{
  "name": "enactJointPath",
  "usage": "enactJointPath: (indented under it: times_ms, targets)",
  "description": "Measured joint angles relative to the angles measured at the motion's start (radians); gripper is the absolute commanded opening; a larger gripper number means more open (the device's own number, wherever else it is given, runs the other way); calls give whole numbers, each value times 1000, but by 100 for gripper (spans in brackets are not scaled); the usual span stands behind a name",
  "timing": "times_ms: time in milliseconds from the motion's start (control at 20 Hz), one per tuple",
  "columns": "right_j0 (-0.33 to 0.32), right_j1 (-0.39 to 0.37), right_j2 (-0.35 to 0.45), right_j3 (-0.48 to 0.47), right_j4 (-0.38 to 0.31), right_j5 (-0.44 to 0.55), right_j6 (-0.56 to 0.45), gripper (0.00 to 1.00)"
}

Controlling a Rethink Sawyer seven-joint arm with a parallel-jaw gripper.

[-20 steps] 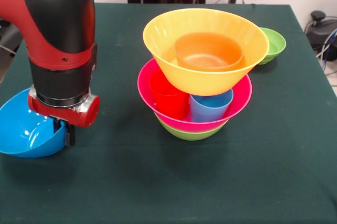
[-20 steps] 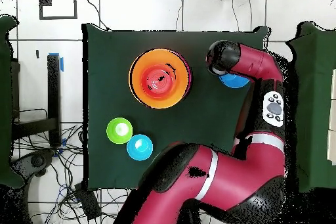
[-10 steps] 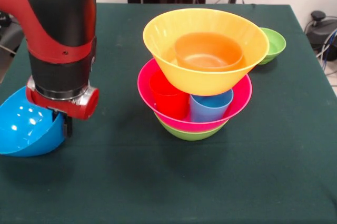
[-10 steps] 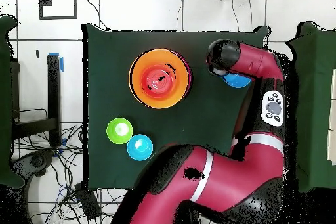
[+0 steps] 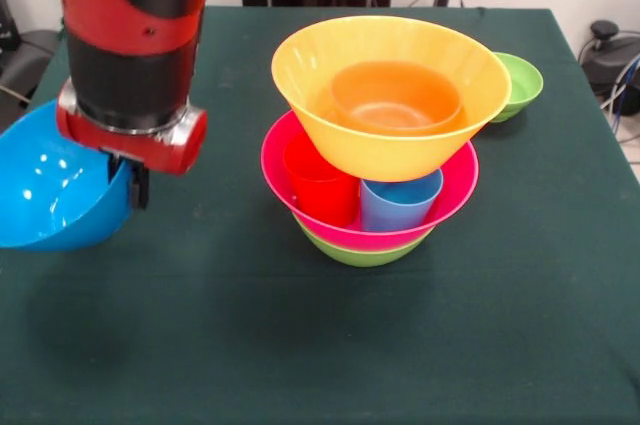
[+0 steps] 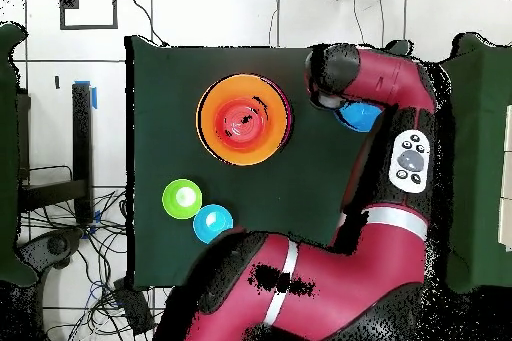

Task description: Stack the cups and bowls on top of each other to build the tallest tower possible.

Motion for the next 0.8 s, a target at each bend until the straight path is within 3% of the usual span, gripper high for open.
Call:
enactJointPath:
  times_ms: [800]
  targets:
    - [39,-162,-34,21,2,68,0,0]
